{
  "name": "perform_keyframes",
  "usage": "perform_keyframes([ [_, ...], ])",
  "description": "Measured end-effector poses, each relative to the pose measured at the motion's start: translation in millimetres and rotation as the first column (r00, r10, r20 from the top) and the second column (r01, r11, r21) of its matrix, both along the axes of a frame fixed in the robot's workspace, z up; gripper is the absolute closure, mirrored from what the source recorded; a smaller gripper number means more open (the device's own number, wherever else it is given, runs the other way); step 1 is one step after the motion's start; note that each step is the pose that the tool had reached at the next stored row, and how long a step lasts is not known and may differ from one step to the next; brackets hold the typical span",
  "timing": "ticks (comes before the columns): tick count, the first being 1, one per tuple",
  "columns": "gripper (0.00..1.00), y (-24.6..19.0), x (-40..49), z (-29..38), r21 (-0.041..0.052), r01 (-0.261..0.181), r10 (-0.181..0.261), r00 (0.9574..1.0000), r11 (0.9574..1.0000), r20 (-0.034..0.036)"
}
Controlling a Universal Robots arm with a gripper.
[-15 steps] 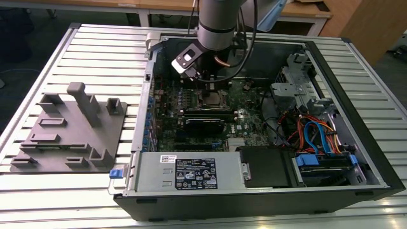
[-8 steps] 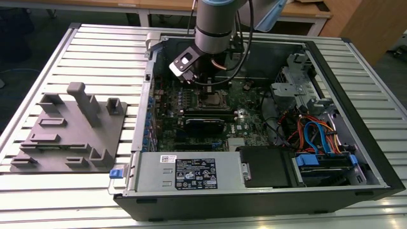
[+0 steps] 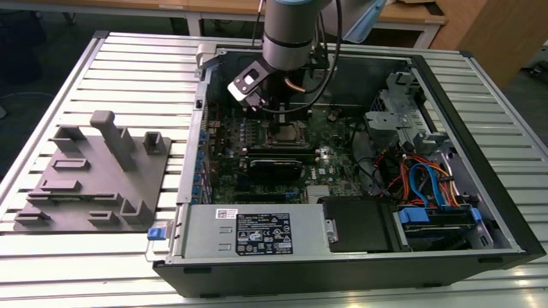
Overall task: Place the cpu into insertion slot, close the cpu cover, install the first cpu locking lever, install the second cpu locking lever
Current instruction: 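Close the cpu cover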
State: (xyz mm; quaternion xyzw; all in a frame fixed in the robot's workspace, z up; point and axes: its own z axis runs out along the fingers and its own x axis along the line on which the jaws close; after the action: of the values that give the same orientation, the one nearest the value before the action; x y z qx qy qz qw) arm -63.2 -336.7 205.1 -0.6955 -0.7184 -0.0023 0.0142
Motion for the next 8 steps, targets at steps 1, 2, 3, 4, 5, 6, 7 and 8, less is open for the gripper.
perform_keyframes([
  [1,0.90,0.0,0.0,1.2,-0.0002,0.000,0.000,1.0000,1.0000,-0.0001],
  [2,0.90,0.0,0.0,1.4,-0.0001,0.000,0.000,1.0000,1.0000,0.0000],
  [3,0.90,0.0,0.0,1.4,0.0000,0.000,0.000,1.0000,1.0000,0.0000],
  [4,0.90,0.0,0.5,1.5,-0.0002,0.000,0.000,1.0000,1.0000,-0.0001],
  [5,0.90,0.0,1.5,1.5,-0.0003,0.000,0.000,1.0000,1.0000,-0.0002],
  [6,0.90,0.0,3.6,1.3,-0.0002,0.000,0.000,1.0000,1.0000,-0.0002],
  [7,0.90,0.0,6.0,1.2,-0.0004,0.000,0.000,1.0000,1.0000,-0.0002],
  [8,0.90,0.0,8.4,1.1,-0.0003,0.000,0.000,1.0000,1.0000,-0.0002],
])
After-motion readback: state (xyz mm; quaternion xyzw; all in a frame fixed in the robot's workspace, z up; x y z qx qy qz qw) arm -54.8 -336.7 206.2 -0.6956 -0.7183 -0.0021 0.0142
